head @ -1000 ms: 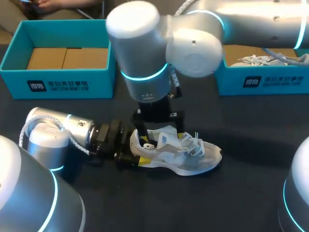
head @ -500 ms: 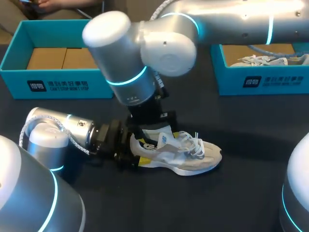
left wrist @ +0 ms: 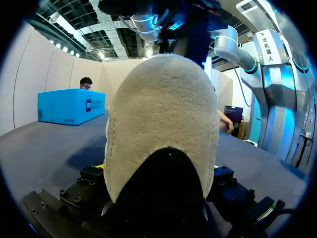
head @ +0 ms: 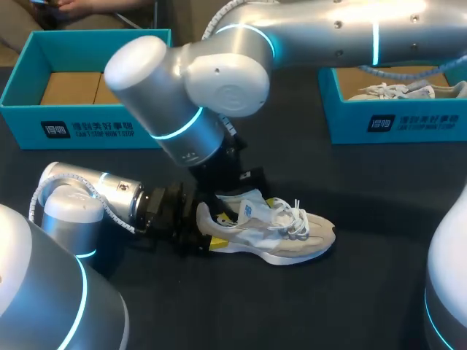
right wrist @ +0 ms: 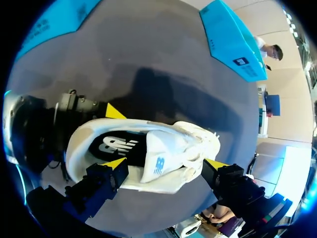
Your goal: Take the shoe out of the shoebox, open the shoe tongue, remove and reinsert the insole, then place the shoe into the shoebox
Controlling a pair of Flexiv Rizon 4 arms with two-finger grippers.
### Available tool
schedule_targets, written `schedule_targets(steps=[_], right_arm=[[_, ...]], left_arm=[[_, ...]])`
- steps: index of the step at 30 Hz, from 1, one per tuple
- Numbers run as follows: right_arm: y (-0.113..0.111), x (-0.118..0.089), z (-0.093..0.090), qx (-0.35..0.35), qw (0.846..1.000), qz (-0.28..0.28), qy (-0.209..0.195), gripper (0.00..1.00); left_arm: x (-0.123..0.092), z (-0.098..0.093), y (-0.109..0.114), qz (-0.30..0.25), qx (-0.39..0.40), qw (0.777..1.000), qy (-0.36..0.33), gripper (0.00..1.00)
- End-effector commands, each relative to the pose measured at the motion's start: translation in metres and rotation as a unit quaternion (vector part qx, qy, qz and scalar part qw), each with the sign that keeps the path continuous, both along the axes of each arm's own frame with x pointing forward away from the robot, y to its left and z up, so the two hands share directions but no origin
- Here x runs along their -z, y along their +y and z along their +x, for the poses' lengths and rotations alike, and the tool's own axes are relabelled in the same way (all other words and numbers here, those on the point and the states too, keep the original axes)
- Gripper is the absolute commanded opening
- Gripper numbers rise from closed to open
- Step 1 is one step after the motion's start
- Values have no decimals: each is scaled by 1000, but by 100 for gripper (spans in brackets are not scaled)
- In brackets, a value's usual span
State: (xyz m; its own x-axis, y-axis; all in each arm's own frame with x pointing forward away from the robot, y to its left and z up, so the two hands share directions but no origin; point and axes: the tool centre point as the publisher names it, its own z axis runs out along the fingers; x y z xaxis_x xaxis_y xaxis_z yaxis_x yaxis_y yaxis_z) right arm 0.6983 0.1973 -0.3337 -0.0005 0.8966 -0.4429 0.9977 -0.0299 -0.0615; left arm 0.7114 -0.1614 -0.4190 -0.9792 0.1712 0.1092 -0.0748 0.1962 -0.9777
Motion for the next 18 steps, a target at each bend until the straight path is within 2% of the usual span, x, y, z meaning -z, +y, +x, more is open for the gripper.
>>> schedule_targets(steps=[1,12,18], right_arm=[[2,6,-3,371,909,-46,-185,100],[-15,16,-6,396,896,-39,-198,100],[-28,13,-7,408,888,-31,-210,100]], left_arm=[[0,1,-1,1,0,1000,0,0],[0,1,-1,1,0,1000,0,0],[0,1,-1,1,0,1000,0,0]])
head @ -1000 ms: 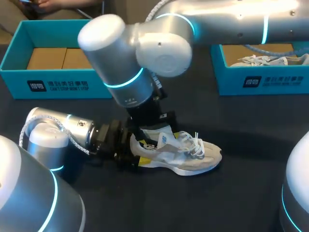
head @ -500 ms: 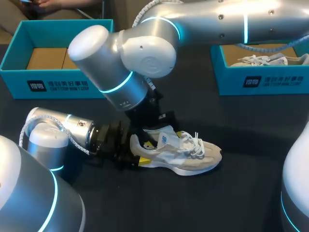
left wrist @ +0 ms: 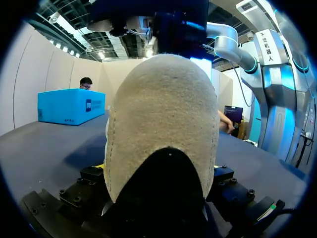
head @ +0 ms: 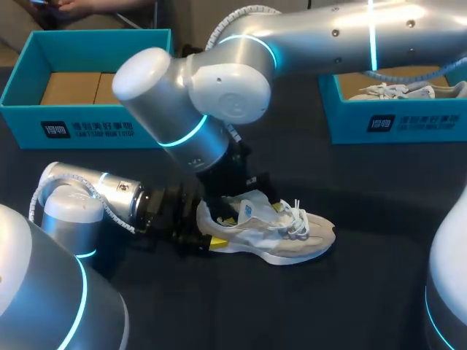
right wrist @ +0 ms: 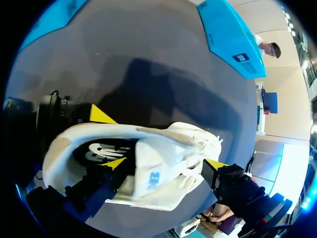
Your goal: Take the shoe out of the shoebox, open the shoe tongue, remove and reinsert the insole, then place the shoe into the shoebox
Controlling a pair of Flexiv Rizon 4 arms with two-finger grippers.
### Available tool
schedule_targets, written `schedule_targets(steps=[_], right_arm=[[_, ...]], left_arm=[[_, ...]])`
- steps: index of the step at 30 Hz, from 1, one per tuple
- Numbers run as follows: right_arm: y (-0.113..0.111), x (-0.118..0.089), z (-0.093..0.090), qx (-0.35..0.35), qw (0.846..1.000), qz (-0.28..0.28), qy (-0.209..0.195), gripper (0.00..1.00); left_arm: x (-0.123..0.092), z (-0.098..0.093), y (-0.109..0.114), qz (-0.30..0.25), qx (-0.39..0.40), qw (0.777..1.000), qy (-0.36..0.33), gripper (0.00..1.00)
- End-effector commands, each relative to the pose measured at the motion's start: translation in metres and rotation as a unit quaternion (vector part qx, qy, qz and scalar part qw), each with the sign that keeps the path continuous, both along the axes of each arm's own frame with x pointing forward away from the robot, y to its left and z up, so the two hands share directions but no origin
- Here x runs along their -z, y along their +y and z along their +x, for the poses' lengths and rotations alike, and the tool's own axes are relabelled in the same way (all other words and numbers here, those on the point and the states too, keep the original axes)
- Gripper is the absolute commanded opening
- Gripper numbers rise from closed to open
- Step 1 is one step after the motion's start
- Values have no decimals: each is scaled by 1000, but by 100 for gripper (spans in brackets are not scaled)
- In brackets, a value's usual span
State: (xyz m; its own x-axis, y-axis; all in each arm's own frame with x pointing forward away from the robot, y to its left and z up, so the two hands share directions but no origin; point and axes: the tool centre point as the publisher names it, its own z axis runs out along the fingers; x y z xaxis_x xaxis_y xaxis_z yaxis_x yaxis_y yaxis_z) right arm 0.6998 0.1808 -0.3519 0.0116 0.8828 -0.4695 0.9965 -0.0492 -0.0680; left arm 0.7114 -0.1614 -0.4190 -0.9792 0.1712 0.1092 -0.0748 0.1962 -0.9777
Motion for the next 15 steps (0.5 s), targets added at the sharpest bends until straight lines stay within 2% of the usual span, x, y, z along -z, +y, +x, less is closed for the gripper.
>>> schedule_targets(steps=[1,11,15], right_arm=[[-13,-6,-9,399,890,-20,-222,100],[-25,-12,-14,414,880,-6,-232,100],[-28,-21,-19,420,877,-5,-233,100]], left_arm=[[0,1,-1,1,0,1000,0,0],[0,1,-1,1,0,1000,0,0],[0,1,-1,1,0,1000,0,0]])
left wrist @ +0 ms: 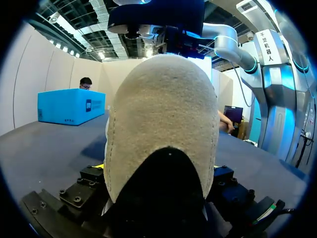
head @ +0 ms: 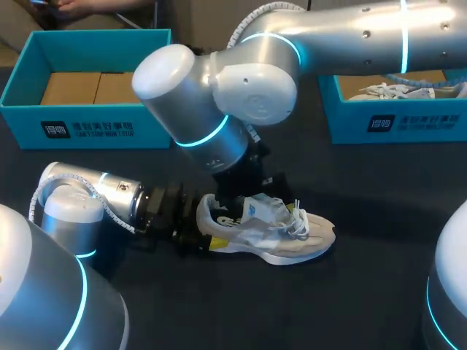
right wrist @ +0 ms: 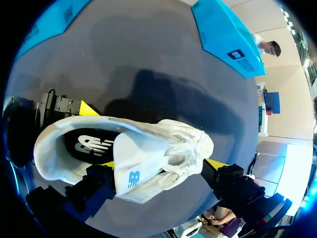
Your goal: Take the shoe out of the shoebox, open the shoe tongue, remove and reinsert the insole, then place the shoe into the shoebox
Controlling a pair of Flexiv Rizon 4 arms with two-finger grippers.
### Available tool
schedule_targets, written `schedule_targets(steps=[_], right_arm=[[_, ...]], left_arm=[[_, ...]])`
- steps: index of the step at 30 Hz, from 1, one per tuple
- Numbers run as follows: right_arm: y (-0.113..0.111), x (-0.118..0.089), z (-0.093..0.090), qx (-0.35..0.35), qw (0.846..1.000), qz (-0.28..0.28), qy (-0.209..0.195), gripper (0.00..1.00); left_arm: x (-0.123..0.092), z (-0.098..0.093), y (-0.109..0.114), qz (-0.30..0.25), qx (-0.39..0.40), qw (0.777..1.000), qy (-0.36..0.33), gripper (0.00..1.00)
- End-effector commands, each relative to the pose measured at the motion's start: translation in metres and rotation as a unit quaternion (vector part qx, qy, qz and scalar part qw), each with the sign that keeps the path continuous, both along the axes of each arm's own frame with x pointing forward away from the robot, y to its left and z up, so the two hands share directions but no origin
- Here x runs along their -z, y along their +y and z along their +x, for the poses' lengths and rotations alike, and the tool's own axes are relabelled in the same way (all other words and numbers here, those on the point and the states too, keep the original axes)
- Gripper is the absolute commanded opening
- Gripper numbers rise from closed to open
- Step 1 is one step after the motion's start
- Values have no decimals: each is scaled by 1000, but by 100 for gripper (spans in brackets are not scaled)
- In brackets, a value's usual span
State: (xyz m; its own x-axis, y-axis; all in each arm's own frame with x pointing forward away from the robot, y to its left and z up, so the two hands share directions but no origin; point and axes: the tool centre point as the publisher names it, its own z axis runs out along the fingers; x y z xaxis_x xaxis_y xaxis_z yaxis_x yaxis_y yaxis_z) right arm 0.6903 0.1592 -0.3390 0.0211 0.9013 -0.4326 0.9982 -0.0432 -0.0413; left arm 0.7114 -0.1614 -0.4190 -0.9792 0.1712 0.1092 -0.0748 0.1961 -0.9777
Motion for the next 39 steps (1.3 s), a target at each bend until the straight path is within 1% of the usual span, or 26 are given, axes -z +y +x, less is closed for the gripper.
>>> schedule_targets(steps=[1,3,5,6,8,10,11,16,18,19,20,21,23,24,26,27,28,29,30,31,33,34,35,36,37,39], right_arm=[[-7,-10,-11,427,879,-16,-212,100],[-9,-14,-12,432,878,-14,-206,93],[-10,-16,-13,434,879,-7,-196,82],[-11,-17,-13,436,879,-6,-192,74],[-11,-17,-14,434,882,-1,-185,51],[-10,-17,-15,431,886,4,-174,46],[-9,-17,-15,427,888,5,-171,46],[-5,-23,-18,422,891,3,-167,45],[-5,-25,-18,415,895,11,-165,38],[-7,-25,-18,412,897,15,-160,30],[-9,-25,-17,410,899,20,-155,12],[-11,-24,-16,403,903,32,-149,0],[-18,-23,-16,402,904,39,-139,0],[-21,-24,-15,391,909,58,-132,0],[-31,-25,-15,388,911,74,-119,0],[-33,-25,-15,380,913,89,-116,0],[-37,-25,-16,378,913,105,-114,0],[-41,-26,-16,381,913,99,-106,0],[-44,-26,-15,370,917,111,-99,0],[-47,-27,-15,363,917,134,-99,0],[-55,-26,-13,354,918,158,-87,0],[-60,-25,-13,353,915,175,-83,0],[-65,-24,-13,357,914,175,-76,0],[-67,-23,-12,352,915,184,-72,0],[-69,-23,-12,341,914,207,-72,0],[-74,-21,-12,336,915,216,-61,0]], left_arm=[[0,1,0,1,0,1000,0,0],[0,1,0,1,0,1000,0,0],[0,1,0,1,0,1000,0,0],[0,1,0,1,0,1000,0,0],[0,1,0,1,0,1000,0,0],[0,1,0,1,0,1000,0,0],[0,1,0,1,0,1000,0,0],[0,1,0,1,0,1000,0,0],[0,1,0,1,0,1000,0,0],[0,1,0,1,0,1000,0,0],[0,1,0,1,0,1000,0,0],[0,1,0,1,0,1000,0,0],[0,1,0,1,0,1000,0,0],[0,1,0,1,0,1000,0,0],[0,1,0,1,0,1000,0,0],[0,1,0,1,0,1000,0,0],[0,1,0,1,0,1000,0,0],[0,1,0,1,0,1000,0,0],[0,1,0,1,0,1000,0,0],[0,1,0,1,0,1000,0,0],[0,1,0,1,0,1000,0,0],[0,1,0,1,0,1000,0,0],[0,1,0,1,0,1000,0,0],[0,1,0,1,0,1000,0,0],[0,1,0,1,0,1000,0,0],[0,1,0,1,0,1000,0,0]])
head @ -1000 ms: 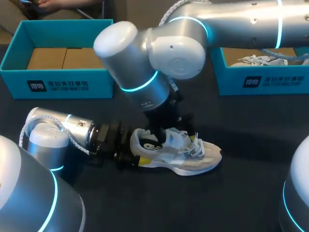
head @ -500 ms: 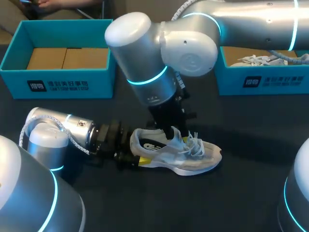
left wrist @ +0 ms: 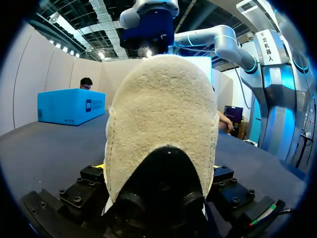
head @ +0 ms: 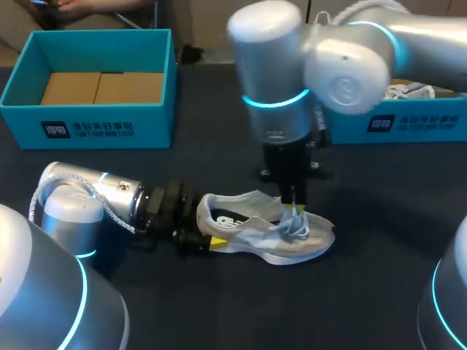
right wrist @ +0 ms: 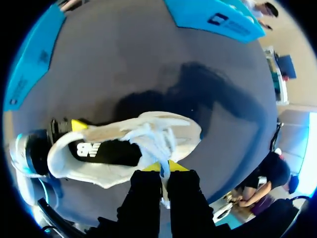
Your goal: Take the shoe out of the shoebox, open the shoe tongue, remove and reinsert the insole, then place the shoe into the shoebox
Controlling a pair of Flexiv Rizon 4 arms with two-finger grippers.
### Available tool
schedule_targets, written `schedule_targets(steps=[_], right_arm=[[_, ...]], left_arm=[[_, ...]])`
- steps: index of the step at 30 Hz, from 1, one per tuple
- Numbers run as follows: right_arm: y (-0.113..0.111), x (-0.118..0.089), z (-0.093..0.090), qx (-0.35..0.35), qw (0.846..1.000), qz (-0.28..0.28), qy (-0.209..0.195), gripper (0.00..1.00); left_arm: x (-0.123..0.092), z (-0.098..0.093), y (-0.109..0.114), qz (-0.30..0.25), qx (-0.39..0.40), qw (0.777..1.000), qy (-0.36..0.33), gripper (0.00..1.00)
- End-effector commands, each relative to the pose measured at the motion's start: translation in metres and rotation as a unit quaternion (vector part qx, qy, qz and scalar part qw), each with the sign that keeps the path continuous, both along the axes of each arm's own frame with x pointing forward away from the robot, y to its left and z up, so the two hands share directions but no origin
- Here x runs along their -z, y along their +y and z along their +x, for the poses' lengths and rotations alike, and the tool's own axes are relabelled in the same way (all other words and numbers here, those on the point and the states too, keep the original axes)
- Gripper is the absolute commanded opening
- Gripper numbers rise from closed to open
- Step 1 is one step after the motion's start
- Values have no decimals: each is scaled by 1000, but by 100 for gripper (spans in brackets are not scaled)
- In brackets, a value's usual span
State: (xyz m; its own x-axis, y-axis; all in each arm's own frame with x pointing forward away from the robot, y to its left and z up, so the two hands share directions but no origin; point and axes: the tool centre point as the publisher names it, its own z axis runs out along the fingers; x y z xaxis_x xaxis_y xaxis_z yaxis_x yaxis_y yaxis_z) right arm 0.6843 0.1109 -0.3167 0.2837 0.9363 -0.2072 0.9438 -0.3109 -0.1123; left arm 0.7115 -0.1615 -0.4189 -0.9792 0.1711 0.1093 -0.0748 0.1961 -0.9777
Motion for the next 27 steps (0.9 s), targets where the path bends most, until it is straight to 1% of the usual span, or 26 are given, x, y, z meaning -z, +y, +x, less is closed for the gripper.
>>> schedule_targets(steps=[1,3,5,6,10,14,15,17,20,23,27], right_arm=[[-27,2,-6,200,972,103,-63,0],[-31,5,-5,189,973,118,-54,0],[-34,10,-4,171,972,151,-54,0],[-36,13,-4,164,972,160,-50,0],[-44,23,-2,141,967,208,-51,0],[-49,33,0,114,964,235,-47,0],[-49,35,1,106,965,238,-47,15],[-50,38,2,92,963,249,-48,29],[-51,41,2,87,962,254,-46,38],[-52,41,2,71,963,256,-47,44],[-53,38,2,45,964,256,-50,46]], left_arm=[[0,1,0,1,0,1000,0,0],[0,1,0,1,0,1000,0,0],[0,1,0,1,0,1000,0,0],[0,1,0,1,0,1000,0,0],[0,1,0,1,0,1000,0,0],[0,1,0,1,0,1000,0,0],[0,1,0,1,0,1000,0,0],[0,1,0,1,0,1000,0,0],[0,1,0,1,0,1000,0,0],[0,1,0,1,0,1000,0,0],[0,1,0,1,0,1000,0,0]])
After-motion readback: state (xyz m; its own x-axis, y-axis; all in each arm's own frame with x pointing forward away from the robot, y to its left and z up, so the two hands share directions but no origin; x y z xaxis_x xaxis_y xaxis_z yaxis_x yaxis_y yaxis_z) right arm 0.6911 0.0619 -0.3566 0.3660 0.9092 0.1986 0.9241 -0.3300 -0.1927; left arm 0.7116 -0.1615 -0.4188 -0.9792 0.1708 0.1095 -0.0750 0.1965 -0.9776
